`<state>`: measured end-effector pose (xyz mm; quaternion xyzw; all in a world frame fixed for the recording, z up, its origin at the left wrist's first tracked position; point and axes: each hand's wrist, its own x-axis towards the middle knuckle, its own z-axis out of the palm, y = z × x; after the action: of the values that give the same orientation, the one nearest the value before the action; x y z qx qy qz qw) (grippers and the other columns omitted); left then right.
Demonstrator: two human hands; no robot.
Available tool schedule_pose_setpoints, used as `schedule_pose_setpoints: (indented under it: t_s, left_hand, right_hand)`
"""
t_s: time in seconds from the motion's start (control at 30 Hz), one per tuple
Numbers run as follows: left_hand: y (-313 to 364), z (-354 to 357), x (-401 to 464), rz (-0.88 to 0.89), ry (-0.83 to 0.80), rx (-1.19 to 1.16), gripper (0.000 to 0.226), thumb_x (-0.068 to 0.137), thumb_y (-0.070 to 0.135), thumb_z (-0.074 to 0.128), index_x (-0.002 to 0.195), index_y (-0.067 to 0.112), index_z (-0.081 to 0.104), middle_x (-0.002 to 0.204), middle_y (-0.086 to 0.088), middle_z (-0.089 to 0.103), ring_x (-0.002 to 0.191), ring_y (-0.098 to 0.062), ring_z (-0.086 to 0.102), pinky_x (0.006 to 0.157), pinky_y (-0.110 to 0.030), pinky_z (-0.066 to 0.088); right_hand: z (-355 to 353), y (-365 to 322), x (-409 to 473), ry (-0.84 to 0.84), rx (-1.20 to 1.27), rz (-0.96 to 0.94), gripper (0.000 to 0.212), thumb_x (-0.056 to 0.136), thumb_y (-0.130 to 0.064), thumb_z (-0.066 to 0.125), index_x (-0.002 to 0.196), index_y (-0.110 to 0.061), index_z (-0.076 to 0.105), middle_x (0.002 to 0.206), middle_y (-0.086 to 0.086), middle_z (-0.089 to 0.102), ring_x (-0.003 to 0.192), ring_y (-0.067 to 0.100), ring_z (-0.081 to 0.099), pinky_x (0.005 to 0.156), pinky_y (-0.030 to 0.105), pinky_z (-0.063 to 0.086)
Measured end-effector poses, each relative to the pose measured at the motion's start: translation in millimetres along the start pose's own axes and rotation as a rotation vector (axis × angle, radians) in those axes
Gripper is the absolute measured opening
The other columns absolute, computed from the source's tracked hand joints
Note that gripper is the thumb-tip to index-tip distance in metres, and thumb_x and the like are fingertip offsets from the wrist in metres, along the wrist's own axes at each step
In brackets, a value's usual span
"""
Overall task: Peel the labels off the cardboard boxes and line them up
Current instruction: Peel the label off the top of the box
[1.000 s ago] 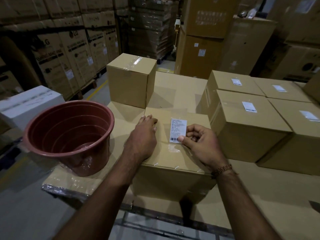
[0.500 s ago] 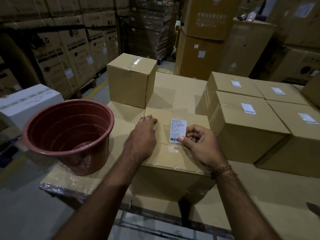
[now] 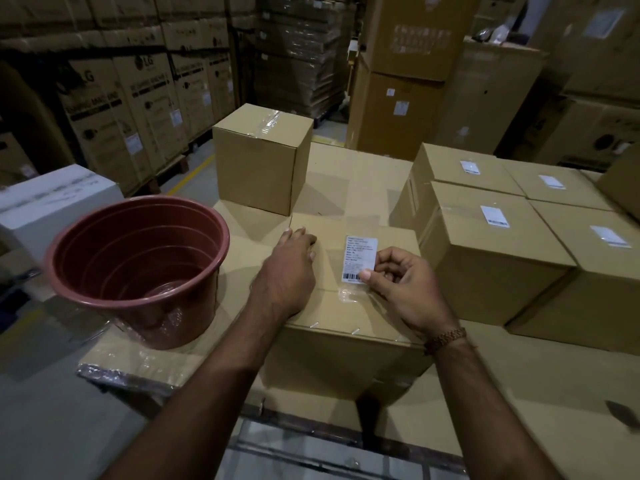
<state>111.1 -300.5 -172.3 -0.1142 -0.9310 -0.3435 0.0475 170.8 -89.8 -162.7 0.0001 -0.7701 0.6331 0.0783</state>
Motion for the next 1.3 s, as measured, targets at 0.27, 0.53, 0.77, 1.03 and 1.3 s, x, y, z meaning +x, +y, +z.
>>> schedule_pose_setpoints:
  t_s: [0.27, 0.53, 0.77, 1.03, 1.3]
  left_hand:
    - [1.3, -0.7, -1.0, 0.0, 0.001, 0.011, 0.039, 0.111, 0.019, 0.04, 0.149, 0.02, 0.05, 0.168, 0.004, 0.034, 0.16, -0.017, 0.017, 0.125, -0.047, 0.031]
    - [-1.0, 1.1, -0.2, 0.002, -0.002, 0.023, 0.039, 0.111, 0.02, 0.04, 0.149, 0.021, 0.05, 0.168, 0.004, 0.034, 0.159, -0.017, 0.018, 0.125, -0.048, 0.031]
    - [-0.6, 1.0, 0.6, -0.003, 0.007, 0.017, 0.039, 0.111, 0.02, 0.041, 0.149, 0.021, 0.051, 0.168, 0.004, 0.034, 0.159, -0.016, 0.018, 0.125, -0.047, 0.03]
    - [2.0, -1.2, -1.2, -0.006, 0.008, 0.021, 0.04, 0.111, 0.019, 0.041, 0.149, 0.021, 0.052, 0.168, 0.004, 0.034, 0.159, -0.015, 0.018, 0.127, -0.045, 0.028]
    - [1.4, -0.5, -1.1, -0.009, 0.013, 0.016, 0.04, 0.111, 0.019, 0.041, 0.15, 0.023, 0.052, 0.168, 0.005, 0.035, 0.159, -0.013, 0.018, 0.127, -0.045, 0.028]
  right_hand:
    - [-0.1, -3.7, -1.9, -0.007, 0.009, -0.02, 0.018, 0.091, -0.001, 0.081, 0.102, 0.006, 0.068, 0.098, 0.016, 0.081, 0.084, 0.024, 0.073, 0.076, 0.032, 0.059]
    - [-3.3, -0.6, -1.1, -0.054, 0.036, -0.018, 0.013, 0.091, 0.0, 0.08, 0.1, -0.002, 0.07, 0.091, 0.006, 0.08, 0.065, 0.001, 0.064, 0.06, 0.013, 0.05]
    - [-5.0, 2.4, 1.0, -0.064, 0.079, -0.027, 0.016, 0.092, -0.004, 0.081, 0.101, 0.0, 0.069, 0.098, 0.017, 0.081, 0.077, 0.014, 0.07, 0.065, 0.019, 0.056]
    - [-3.8, 0.5, -0.8, -0.071, 0.126, -0.022, 0.013, 0.092, 0.0, 0.08, 0.101, -0.001, 0.07, 0.088, 0.007, 0.08, 0.069, 0.005, 0.067, 0.062, 0.016, 0.053]
    - [-3.8, 0.6, -0.4, -0.058, 0.129, -0.03, 0.014, 0.091, -0.007, 0.083, 0.101, -0.007, 0.072, 0.095, 0.014, 0.081, 0.077, 0.017, 0.067, 0.068, 0.027, 0.057]
